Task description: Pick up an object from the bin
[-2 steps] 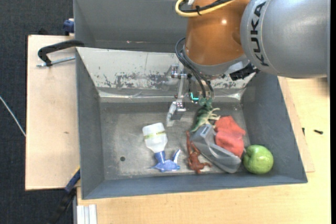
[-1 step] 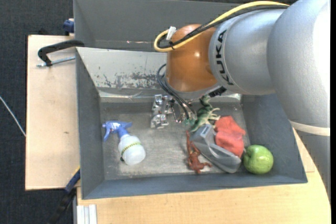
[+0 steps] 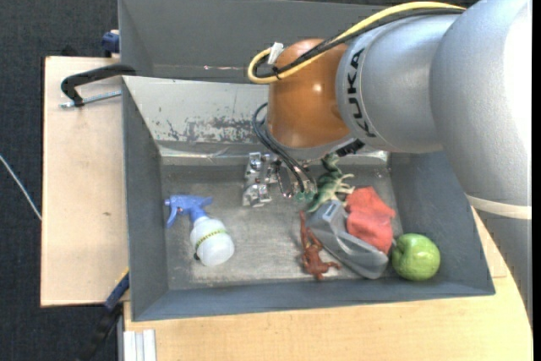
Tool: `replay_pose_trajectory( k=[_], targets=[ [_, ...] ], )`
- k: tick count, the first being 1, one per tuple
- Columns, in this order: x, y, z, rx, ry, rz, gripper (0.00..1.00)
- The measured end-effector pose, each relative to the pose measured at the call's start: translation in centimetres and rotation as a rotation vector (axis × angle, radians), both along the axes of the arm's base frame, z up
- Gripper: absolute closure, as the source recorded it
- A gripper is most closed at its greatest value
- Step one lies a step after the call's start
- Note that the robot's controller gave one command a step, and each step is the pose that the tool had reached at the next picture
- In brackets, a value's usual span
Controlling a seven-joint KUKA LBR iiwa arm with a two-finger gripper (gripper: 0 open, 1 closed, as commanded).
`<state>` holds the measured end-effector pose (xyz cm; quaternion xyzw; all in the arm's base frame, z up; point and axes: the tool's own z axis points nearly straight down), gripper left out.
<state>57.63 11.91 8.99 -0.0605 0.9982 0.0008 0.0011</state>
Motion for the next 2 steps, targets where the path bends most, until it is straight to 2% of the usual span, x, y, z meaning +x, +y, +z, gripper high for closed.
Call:
replay_pose_trajectory(
  k=[1, 2],
  targets=[
    [1.36, 1.37, 6.95, 0.003, -0.011, -0.083, 0.00],
    [1.18, 1.28, 6.52, 0.001, -0.003, -0.083, 0.00]
  ],
)
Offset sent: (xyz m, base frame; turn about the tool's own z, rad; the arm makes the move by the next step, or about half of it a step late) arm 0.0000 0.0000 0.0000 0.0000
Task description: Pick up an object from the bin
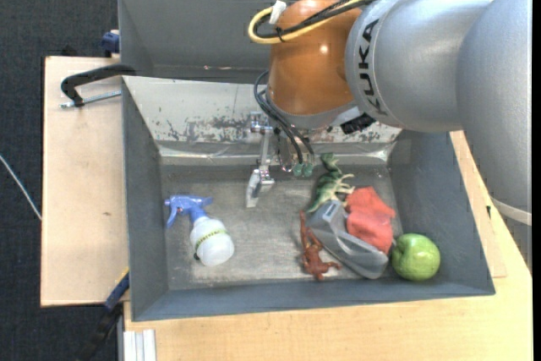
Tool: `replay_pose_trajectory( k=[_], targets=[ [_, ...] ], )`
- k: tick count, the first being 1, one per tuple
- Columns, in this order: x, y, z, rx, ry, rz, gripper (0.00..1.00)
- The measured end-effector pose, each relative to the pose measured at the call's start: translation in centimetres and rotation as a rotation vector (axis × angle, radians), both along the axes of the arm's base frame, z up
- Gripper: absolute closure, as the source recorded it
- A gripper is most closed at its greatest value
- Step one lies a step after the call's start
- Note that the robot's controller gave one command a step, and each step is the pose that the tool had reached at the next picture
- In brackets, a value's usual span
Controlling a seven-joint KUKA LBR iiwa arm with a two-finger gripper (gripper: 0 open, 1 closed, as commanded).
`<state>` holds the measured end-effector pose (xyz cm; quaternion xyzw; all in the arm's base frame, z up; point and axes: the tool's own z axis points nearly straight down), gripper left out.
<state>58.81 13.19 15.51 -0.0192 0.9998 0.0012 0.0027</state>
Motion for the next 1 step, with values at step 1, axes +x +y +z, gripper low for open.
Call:
replay_pose_trajectory(
  k=[1],
  targets=[
    [0.17, 6.05, -8.03, 0.001, 0.000, 0.155, 1.00]
  ],
)
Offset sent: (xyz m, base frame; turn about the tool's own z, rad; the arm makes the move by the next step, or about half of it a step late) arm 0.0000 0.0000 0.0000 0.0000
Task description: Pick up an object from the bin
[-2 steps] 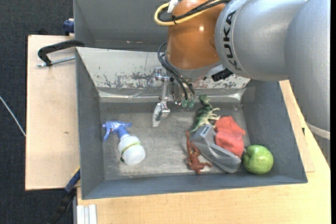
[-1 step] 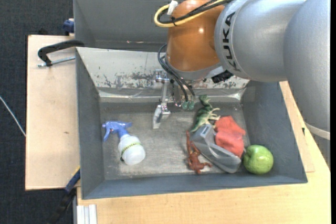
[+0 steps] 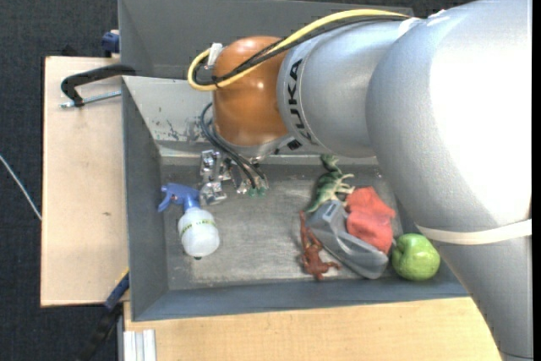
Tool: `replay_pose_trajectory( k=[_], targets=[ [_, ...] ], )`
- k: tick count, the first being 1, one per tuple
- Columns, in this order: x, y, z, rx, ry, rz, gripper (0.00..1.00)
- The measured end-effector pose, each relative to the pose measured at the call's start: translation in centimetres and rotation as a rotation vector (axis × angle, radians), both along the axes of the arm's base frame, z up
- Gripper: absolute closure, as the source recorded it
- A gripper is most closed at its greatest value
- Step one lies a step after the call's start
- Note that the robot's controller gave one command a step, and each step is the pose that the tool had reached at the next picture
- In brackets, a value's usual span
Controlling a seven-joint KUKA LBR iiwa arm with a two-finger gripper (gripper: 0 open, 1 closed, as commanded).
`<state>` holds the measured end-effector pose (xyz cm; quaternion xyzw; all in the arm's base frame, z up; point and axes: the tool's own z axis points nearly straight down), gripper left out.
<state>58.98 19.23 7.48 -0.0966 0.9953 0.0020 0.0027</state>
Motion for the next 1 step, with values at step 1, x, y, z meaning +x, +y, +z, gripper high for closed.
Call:
replay_pose_trajectory(
  k=[1],
  targets=[
    [0.00, -0.01, 0.00, 0.000, 0.000, 0.000, 1.00]
  ],
)
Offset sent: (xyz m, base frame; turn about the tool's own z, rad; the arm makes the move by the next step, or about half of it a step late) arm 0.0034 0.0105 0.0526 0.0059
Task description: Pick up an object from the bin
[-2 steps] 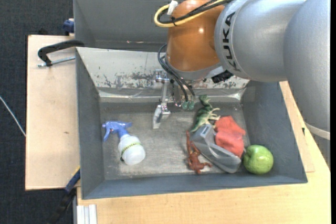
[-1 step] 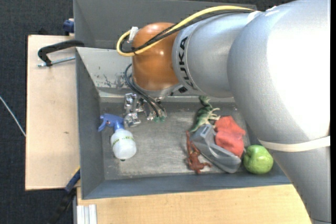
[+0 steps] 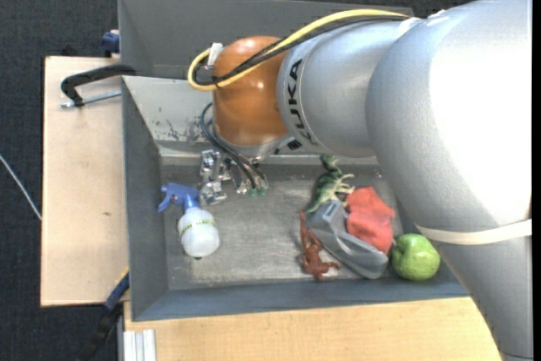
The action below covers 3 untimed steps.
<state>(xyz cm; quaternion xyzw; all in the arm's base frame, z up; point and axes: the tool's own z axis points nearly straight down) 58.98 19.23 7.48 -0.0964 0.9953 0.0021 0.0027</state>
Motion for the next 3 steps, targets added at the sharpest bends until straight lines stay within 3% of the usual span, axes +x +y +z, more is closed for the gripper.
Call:
replay_pose_trajectory(
  k=[3],
  targets=[
    [-0.3, 1.6, 9.2, -0.003, 0.002, 0.027, 1.00]
  ],
)
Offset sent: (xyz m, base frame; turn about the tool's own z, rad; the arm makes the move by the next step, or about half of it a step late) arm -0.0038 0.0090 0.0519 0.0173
